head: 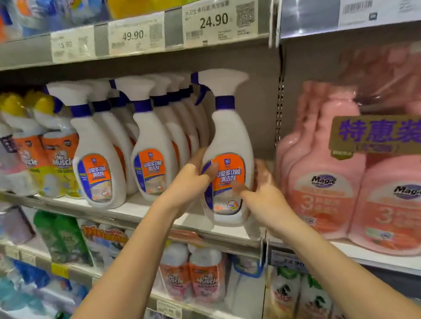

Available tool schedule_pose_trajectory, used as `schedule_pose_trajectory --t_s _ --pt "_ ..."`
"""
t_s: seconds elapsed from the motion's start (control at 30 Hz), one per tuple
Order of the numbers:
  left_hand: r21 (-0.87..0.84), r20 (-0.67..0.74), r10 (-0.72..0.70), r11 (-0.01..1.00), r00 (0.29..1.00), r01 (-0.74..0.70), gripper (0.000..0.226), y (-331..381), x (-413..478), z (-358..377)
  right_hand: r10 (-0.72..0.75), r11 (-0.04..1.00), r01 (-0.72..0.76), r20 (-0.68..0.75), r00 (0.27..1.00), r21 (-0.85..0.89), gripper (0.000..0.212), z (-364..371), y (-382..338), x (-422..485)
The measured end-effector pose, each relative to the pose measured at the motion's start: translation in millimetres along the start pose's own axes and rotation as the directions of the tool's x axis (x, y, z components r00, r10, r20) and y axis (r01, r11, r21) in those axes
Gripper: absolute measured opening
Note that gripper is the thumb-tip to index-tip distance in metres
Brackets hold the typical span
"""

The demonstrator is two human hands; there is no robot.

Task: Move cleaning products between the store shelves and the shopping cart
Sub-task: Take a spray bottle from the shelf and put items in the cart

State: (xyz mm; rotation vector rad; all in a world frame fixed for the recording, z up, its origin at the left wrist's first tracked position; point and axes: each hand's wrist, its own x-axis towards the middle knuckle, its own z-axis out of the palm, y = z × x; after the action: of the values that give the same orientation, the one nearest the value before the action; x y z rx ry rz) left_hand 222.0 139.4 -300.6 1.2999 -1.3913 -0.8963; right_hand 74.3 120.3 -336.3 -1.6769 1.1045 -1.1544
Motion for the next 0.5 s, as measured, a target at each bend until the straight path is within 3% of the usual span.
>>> schedule_pose_trajectory --t_s 0.07,0.13,0.23,0.33,0.5 --pt "0.155 0.054 -0.008 0.988 0.999 -0.001 0.050 -1 1 -5 -0.046 0.993 0.045 -0.005 0.999 -0.109 0.034 1 0 2" --pt "0.416 0.092 -0.010 0.909 0.996 -0.029 0.069 1 1 -8 -0.060 0.975 0.059 0.005 0.998 -0.215 0.045 2 2 3" --pt "0.626 0.061 -0.033 0.779 0.998 -0.012 0.066 -3 7 -6 0.009 0.949 0.007 0.050 0.999 -0.314 0.054 5 5 11" --pt "0.587 -0.064 -0.018 0.808 0.998 0.052 0.072 -11 26 -2 0.132 0.941 -0.114 0.036 0.991 -0.317 0.066 12 10 33" --pt "0.497 -0.146 0.019 0.866 0.989 0.056 0.068 -24 62 3 0.020 0.941 -0.032 -0.038 0.999 -0.336 0.037 20 11 65"
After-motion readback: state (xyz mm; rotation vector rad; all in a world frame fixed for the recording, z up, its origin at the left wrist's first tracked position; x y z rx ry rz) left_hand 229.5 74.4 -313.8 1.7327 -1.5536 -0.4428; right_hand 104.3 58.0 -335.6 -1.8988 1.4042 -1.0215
